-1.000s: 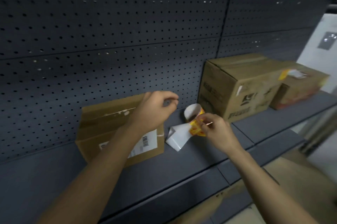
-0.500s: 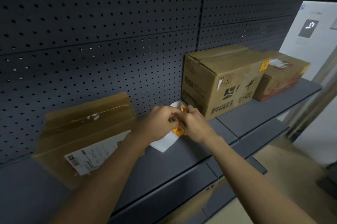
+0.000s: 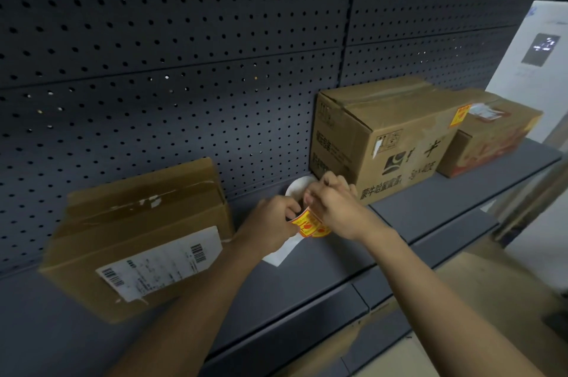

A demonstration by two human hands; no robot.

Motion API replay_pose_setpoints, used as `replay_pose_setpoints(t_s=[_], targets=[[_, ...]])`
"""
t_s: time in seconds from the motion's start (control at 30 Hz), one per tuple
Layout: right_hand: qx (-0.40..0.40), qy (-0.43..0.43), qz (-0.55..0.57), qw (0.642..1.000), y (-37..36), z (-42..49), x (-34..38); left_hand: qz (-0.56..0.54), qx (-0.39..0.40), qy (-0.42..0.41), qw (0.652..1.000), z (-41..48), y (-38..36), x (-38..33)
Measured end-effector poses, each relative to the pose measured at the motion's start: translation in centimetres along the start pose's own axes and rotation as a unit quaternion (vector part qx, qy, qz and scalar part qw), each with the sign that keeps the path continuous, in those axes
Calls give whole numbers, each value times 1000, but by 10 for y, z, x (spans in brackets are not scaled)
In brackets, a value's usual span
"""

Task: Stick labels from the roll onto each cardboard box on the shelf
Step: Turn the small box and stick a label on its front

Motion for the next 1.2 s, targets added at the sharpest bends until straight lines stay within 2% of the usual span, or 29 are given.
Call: replay_pose_setpoints(t_s=[0.13, 0.23, 0.47, 0.8, 0.97, 1.2], targets=[[37, 15, 9, 999, -2, 2, 3, 23, 6, 11, 1000, 1, -6, 5], [67, 31, -32, 997, -11, 0, 6, 23, -2, 18, 1000, 3, -7, 9], [22, 15, -5, 1000, 4, 0, -2, -34, 16, 36, 999, 3, -6, 15], [-31, 17, -5, 999, 15, -1, -6, -100, 9, 13, 995, 2, 2, 7], [-131, 39, 99, 986, 19, -15, -3, -181, 21, 15, 983, -6, 5, 7], [-105, 56, 202, 972, 14, -37, 8, -262, 14, -1, 965, -14, 6, 6]])
Point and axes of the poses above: each hand's wrist, its own z-axis towards the middle knuckle, its own y-axis out of the back of the hand, x = y × z, the point moved 5 cm from there along z, towards the middle knuckle, and after that the axes turned 13 degrees about y, right-handed, at the moved point
